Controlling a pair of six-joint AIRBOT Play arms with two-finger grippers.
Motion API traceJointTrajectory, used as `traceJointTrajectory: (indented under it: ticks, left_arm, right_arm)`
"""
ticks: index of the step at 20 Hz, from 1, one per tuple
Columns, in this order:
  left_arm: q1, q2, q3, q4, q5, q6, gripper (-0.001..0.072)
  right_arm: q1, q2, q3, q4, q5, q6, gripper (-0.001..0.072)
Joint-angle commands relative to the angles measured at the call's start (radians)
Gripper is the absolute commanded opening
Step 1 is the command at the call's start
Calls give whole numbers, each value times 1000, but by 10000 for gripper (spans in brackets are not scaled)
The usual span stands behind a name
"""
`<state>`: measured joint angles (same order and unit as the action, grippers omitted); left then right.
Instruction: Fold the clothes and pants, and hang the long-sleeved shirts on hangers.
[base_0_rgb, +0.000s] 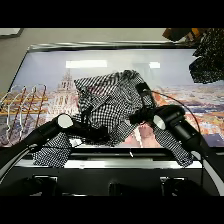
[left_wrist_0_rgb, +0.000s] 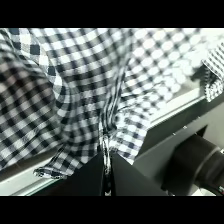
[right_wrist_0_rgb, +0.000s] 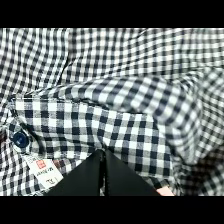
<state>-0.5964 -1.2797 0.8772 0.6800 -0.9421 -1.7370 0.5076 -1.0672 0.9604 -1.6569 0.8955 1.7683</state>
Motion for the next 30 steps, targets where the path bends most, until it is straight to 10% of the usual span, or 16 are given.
traceJointTrajectory:
  ticks: [1, 14, 30]
  left_arm:
    - [-19, 3, 63, -5, -31, 1, 26]
    - [-248, 4, 429, -160, 143, 12, 25]
    - [-389, -182, 465, -169, 448, -109, 25]
  right_arm:
    - [1, 45, 150, -94, 205, 92, 29]
    - [1, 13, 728, -179, 318, 126, 30]
    - [1, -217, 872, -266, 424, 112, 31]
